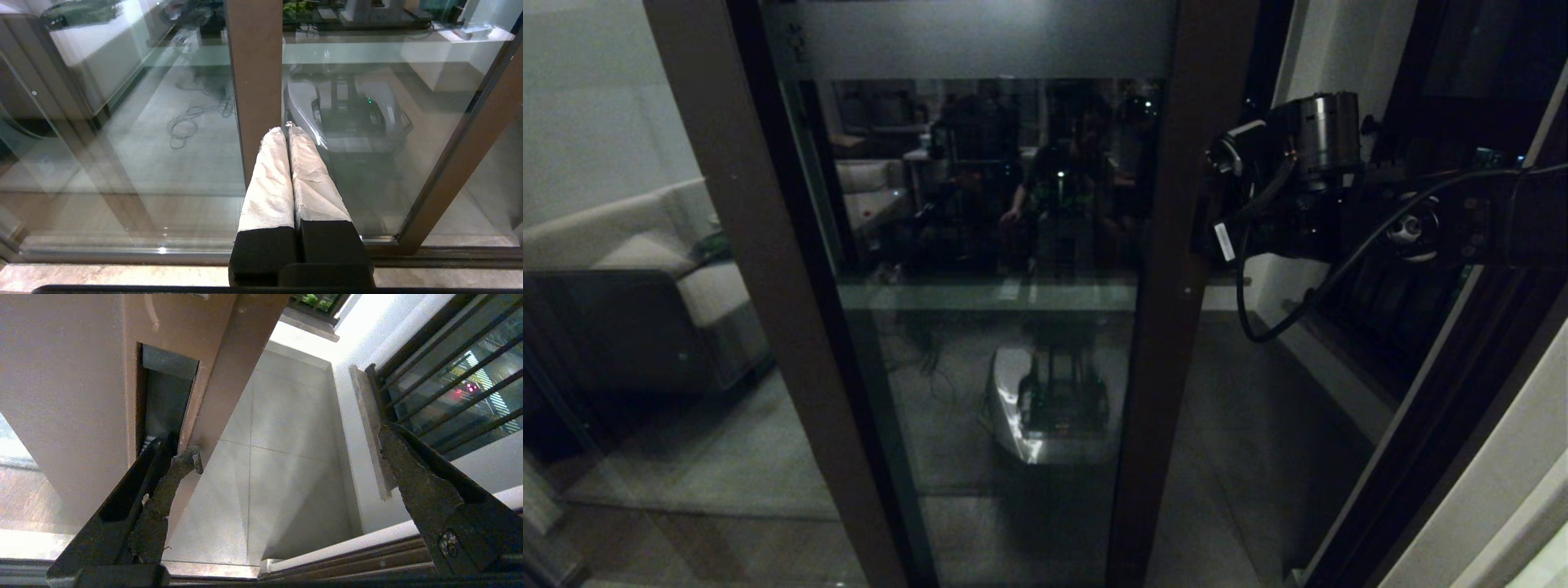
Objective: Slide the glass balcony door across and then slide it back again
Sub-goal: Close the slid door
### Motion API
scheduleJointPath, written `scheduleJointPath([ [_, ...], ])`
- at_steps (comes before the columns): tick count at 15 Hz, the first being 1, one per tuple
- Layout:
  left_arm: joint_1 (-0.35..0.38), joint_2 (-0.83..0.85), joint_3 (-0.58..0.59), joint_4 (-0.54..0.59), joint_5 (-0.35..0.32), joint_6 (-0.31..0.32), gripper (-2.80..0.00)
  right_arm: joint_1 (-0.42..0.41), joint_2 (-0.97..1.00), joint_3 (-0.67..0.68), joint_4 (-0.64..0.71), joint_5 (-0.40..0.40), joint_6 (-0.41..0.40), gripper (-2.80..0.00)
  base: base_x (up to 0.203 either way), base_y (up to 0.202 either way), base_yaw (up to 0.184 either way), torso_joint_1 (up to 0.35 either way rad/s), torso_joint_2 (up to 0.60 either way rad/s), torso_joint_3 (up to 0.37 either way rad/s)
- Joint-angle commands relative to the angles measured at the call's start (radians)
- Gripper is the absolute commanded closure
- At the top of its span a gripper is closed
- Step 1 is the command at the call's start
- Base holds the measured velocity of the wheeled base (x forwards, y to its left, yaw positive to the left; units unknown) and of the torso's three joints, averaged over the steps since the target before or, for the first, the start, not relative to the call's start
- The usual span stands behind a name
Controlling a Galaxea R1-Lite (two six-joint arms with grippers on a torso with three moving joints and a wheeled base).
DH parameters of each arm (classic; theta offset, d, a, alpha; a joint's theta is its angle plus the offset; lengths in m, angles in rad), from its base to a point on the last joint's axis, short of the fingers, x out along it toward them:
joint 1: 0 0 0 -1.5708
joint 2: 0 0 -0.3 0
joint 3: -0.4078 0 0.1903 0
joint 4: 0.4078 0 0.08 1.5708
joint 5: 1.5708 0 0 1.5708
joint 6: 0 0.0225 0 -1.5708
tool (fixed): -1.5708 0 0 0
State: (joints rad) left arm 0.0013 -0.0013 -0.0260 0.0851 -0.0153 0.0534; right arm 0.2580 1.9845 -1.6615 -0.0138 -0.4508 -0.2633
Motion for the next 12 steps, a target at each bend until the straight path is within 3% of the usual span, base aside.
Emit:
scheduleJointPath([
  [1, 0.000, 0.000, 0.000, 0.001, 0.000, 0.000, 0.00, -0.006, 0.004, 0.003, -0.006, -0.009, -0.001, -2.80, 0.000, 0.000, 0.000, 0.000, 0.00, 0.000],
  [5, 0.000, 0.000, 0.000, 0.001, 0.000, 0.000, 0.00, -0.006, -0.022, 0.018, -0.009, -0.005, 0.004, -2.80, 0.000, 0.000, 0.000, 0.000, 0.00, 0.000],
  [8, 0.000, 0.000, 0.000, 0.001, 0.000, 0.000, 0.00, 0.025, -0.072, 0.111, -0.019, 0.013, 0.012, -2.80, 0.000, 0.000, 0.000, 0.000, 0.00, 0.000],
  [12, 0.000, 0.000, 0.000, 0.001, 0.000, 0.000, 0.00, 0.005, -0.089, 0.154, -0.123, 0.032, 0.018, -2.80, 0.000, 0.000, 0.000, 0.000, 0.00, 0.000],
])
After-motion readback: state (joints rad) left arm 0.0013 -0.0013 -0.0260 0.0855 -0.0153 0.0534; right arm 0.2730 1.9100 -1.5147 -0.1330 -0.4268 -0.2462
